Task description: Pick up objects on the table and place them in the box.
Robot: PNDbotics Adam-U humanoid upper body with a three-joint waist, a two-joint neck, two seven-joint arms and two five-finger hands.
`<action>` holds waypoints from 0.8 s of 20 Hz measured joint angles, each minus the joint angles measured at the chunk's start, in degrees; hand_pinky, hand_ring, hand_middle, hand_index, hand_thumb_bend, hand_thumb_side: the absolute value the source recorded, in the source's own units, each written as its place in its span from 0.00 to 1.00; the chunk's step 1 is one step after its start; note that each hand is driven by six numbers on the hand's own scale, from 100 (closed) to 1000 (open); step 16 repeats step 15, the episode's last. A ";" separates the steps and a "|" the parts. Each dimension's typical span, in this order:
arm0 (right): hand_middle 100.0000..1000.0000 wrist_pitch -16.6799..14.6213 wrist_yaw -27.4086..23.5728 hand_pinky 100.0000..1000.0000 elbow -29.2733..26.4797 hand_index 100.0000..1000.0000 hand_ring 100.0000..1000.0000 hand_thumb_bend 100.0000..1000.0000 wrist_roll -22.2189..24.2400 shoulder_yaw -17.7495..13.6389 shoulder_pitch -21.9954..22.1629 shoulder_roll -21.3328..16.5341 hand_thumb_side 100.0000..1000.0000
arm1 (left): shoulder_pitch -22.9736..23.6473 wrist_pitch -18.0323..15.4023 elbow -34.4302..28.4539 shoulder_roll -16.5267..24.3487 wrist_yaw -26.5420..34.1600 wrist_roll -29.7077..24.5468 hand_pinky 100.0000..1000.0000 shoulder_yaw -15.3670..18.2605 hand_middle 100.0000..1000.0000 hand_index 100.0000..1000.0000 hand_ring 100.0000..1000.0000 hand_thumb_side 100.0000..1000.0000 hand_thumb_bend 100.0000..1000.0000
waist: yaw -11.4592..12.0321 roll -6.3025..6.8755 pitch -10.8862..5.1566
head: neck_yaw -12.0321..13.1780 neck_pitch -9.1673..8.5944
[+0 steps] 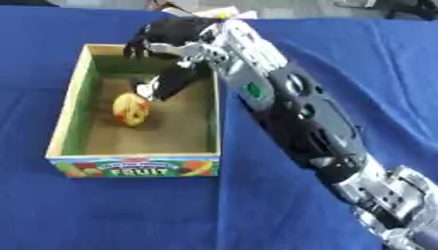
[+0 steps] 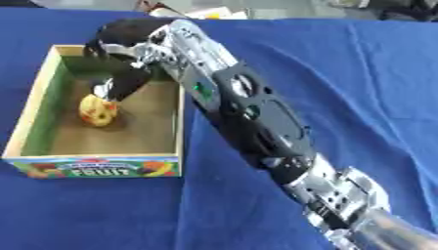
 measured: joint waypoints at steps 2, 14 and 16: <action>0.69 1.96 -3.07 0.77 -4.92 0.92 0.70 0.00 -1.84 -1.89 0.83 -2.44 0.70 | 0.00 0.06 0.00 0.00 -0.03 0.14 0.51 0.04 0.81 0.70 0.81 1.00 0.00 | -0.17 0.01 -0.02 | 0.41 -0.10; 0.69 14.74 -17.45 0.72 -23.63 0.93 0.65 0.00 -29.01 -10.68 12.92 -16.43 0.72 | 0.25 -0.03 0.00 0.00 -1.00 1.29 0.51 0.86 0.81 0.71 0.81 1.00 0.00 | -3.04 1.61 -0.22 | 3.22 -1.16; 0.70 14.74 -18.88 0.72 -23.80 0.93 0.65 0.00 -31.94 -11.41 14.19 -17.42 0.78 | 0.31 -0.07 0.00 0.00 -1.03 1.36 0.51 0.94 0.81 0.71 0.81 1.00 0.00 | -3.28 1.72 -0.22 | 3.45 -1.26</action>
